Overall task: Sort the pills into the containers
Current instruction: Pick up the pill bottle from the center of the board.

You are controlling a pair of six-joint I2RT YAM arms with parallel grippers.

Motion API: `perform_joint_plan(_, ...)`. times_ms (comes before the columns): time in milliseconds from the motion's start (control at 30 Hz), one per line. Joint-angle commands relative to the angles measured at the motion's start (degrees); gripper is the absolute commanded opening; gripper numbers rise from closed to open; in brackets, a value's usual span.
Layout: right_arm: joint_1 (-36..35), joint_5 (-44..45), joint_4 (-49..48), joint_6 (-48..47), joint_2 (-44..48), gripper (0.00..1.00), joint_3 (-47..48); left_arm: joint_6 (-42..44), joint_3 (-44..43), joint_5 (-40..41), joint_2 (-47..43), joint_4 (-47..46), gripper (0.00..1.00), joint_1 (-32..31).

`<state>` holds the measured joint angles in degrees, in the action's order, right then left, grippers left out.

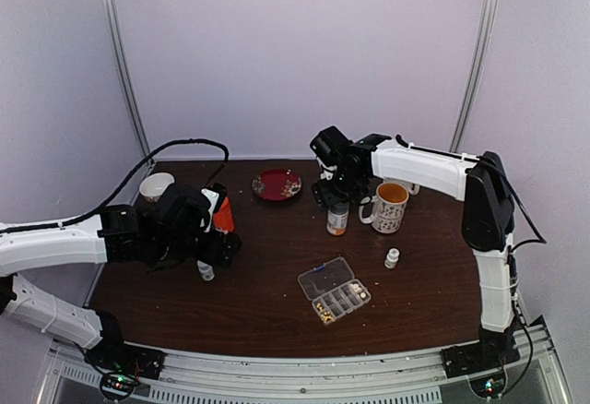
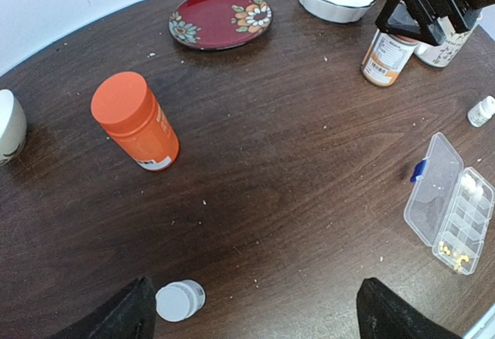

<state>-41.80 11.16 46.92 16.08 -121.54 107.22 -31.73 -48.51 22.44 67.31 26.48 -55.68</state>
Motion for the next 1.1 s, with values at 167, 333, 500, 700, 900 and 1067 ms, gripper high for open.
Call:
perform_joint_plan(167, 0.19, 1.63, -0.33, 0.33, 0.77, 0.79, -0.58, 0.7, -0.72, -0.88, 0.54, -2.82, 0.93, 0.6)
perform_joint_plan(333, 0.47, 1.5, -0.15, 0.62, -0.09, 0.76, -0.6, 0.7, -0.83, -1.0, 0.65, -2.83, 0.93, 0.71)
perform_joint_plan(500, 0.84, 0.1, -0.33, 0.62, -0.2, 0.61, -0.61, 0.83, -0.95, -1.18, 0.83, -2.79, 0.93, 0.88)
perform_joint_plan(700, 0.98, 1.27, 0.57, 0.52, -0.18, 0.79, -0.69, 0.79, -1.19, -1.52, 1.44, -2.8, 0.93, 0.91)
perform_joint_plan(900, 1.02, 1.0, 0.78, 0.28, -0.24, 0.73, -0.87, 1.05, -1.77, -1.83, 2.03, -2.89, 0.93, 1.01)
perform_joint_plan(1067, 1.02, 0.8, 1.1, 0.27, -0.83, 0.72, -0.95, 1.14, -1.94, -2.16, 2.39, -2.83, 0.93, 1.06)
